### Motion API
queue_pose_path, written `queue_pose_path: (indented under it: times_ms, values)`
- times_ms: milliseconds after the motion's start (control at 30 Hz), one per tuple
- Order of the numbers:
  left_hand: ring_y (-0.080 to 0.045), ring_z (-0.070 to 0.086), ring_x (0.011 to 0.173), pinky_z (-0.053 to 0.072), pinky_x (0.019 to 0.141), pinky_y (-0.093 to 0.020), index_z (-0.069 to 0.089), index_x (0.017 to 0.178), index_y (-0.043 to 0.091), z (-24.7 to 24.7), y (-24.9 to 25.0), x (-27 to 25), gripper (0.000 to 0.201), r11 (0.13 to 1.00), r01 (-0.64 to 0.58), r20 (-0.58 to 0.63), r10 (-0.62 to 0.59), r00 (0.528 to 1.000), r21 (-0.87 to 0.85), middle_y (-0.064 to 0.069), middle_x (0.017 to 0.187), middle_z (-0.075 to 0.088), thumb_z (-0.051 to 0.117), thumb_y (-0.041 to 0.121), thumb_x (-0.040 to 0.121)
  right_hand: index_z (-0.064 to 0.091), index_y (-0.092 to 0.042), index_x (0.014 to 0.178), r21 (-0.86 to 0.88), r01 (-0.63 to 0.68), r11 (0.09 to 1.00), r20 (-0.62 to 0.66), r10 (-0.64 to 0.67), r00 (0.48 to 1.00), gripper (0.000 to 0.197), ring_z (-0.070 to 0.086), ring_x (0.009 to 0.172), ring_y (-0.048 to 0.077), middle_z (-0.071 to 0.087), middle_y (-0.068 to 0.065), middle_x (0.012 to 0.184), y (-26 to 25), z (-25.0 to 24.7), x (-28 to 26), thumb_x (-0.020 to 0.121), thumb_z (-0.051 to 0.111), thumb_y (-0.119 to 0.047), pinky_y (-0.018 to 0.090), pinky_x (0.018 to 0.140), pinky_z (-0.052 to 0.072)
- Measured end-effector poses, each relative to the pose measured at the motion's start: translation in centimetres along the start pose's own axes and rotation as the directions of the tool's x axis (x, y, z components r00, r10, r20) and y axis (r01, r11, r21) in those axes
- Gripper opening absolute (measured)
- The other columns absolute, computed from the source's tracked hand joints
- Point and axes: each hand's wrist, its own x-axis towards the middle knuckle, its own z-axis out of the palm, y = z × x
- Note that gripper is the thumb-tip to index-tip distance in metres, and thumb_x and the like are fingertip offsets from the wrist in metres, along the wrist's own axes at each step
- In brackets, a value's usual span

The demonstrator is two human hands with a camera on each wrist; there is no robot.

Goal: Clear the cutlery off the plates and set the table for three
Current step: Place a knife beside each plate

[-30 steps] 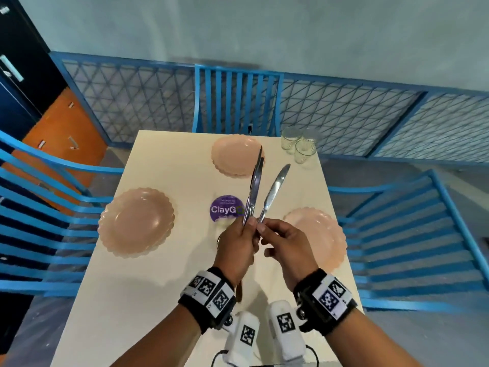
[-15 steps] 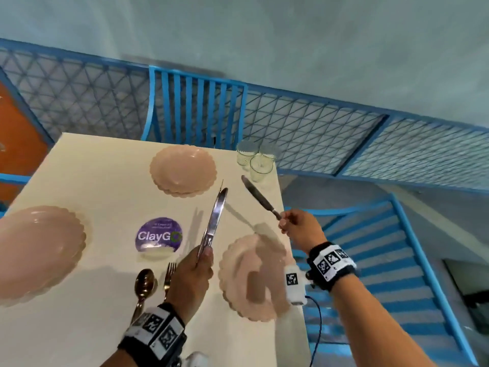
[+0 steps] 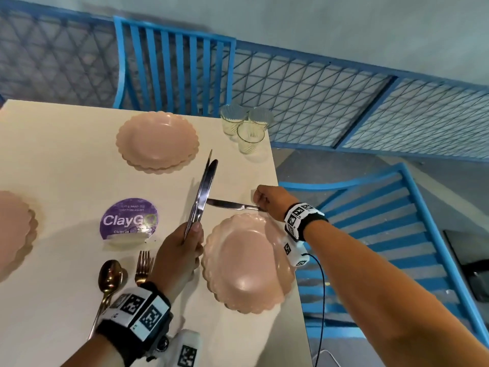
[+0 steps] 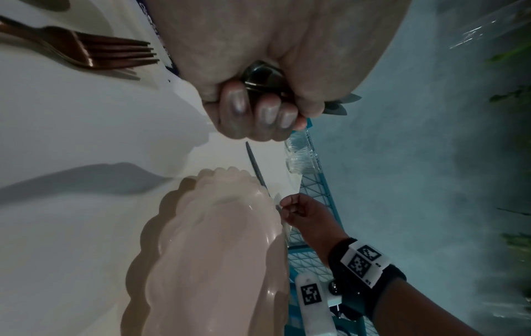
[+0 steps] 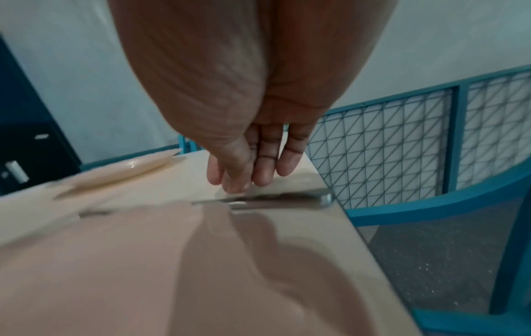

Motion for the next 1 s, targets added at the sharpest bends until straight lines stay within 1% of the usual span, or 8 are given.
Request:
queue_pose_path:
  times_ms: [33,100,233,367,533,633,800,1000]
  values:
    - [-0.009,0.03,0.042,0.022,0.041,-0.019,0.049,0.063,0.027,0.3,-0.1,0.2,0.044,1.0,0.001,0.007,-0.001,1.0,0.002,0.007,0.053,0.038,0.044,0.046,0.103,0.065,-0.017,0.097,-0.034,0.003,0.999,0.002,-0.003,1.0,0.022,0.066,0.088,0.022,0.07,0.004,0.097,0.3,0.2,0.0,0.089,0.056,0.001,0.03,0.082,0.056]
    - [-0.009,0.03,0.042,0.023,0.04,-0.019,0.049,0.07,0.021,0.7,-0.2,0.4,0.042,1.0,0.005,0.009,-0.005,1.0,-0.007,0.007,0.053,0.039,0.044,0.045,0.103,0.066,-0.021,0.1,-0.08,0.017,0.997,-0.022,-0.018,1.0,0.024,0.065,0.089,0.02,0.07,0.001,0.099,0.6,0.5,-0.1,0.09,0.057,-0.001,0.028,0.081,0.054]
    - [-0.009,0.029,0.041,0.022,0.039,-0.019,0.048,0.075,0.016,0.9,-0.7,0.2,0.041,0.999,0.031,-0.001,-0.031,1.0,-0.027,0.007,0.053,0.038,0.044,0.044,0.104,0.067,-0.02,0.103,-0.082,0.049,0.995,-0.053,-0.053,0.997,0.02,0.061,0.085,0.012,0.065,-0.006,0.097,1.4,0.5,-0.4,0.091,0.061,-0.005,0.023,0.078,0.047]
    - [-0.009,0.029,0.041,0.021,0.039,-0.017,0.048,0.075,0.015,1.1,-1.0,0.0,0.04,0.999,0.038,-0.001,-0.038,0.999,-0.028,0.006,0.053,0.038,0.044,0.042,0.104,0.071,-0.021,0.103,-0.171,0.117,0.978,-0.025,-0.123,0.992,0.013,0.06,0.097,0.017,0.065,-0.003,0.105,1.5,0.2,-0.5,0.09,0.07,-0.019,0.029,0.087,0.049]
    - [-0.009,0.028,0.041,0.02,0.04,-0.017,0.047,0.074,0.015,1.1,-1.3,0.0,0.04,0.998,0.047,0.003,-0.047,0.999,-0.046,0.007,0.052,0.039,0.043,0.041,0.105,0.07,-0.022,0.109,-0.273,0.136,0.952,-0.022,-0.147,0.989,0.016,0.06,0.104,0.021,0.066,0.0,0.114,1.2,0.1,-0.1,0.095,0.063,-0.024,0.033,0.091,0.049]
    - [-0.009,0.029,0.042,0.02,0.04,-0.017,0.048,0.074,0.015,1.0,-1.6,0.1,0.04,0.997,0.06,-0.006,-0.061,0.998,-0.056,0.007,0.052,0.039,0.044,0.042,0.104,0.069,-0.022,0.109,-0.268,0.146,0.952,-0.031,-0.16,0.987,0.016,0.06,0.104,0.02,0.065,-0.001,0.114,1.5,0.1,0.2,0.095,0.063,-0.024,0.033,0.091,0.05]
    - [-0.011,0.03,0.043,0.021,0.041,-0.018,0.049,0.074,0.015,0.7,-1.9,0.4,0.042,0.996,0.059,-0.024,-0.061,0.998,-0.061,0.005,0.054,0.039,0.046,0.045,0.103,0.069,-0.024,0.107,-0.298,0.168,0.94,-0.032,-0.185,0.982,0.014,0.062,0.1,0.02,0.065,-0.003,0.108,2.0,0.3,0.5,0.094,0.062,-0.028,0.033,0.084,0.051]
    - [-0.01,0.029,0.044,0.021,0.042,-0.018,0.057,0.078,0.014,0.4,-1.8,0.6,0.039,0.996,0.046,-0.026,-0.048,0.999,-0.082,0.005,0.053,0.039,0.046,0.041,0.104,0.068,-0.025,0.107,-0.287,0.165,0.943,-0.033,-0.182,0.983,0.014,0.062,0.099,0.02,0.065,-0.003,0.11,2.0,0.5,0.2,0.094,0.062,-0.026,0.034,0.086,0.053]
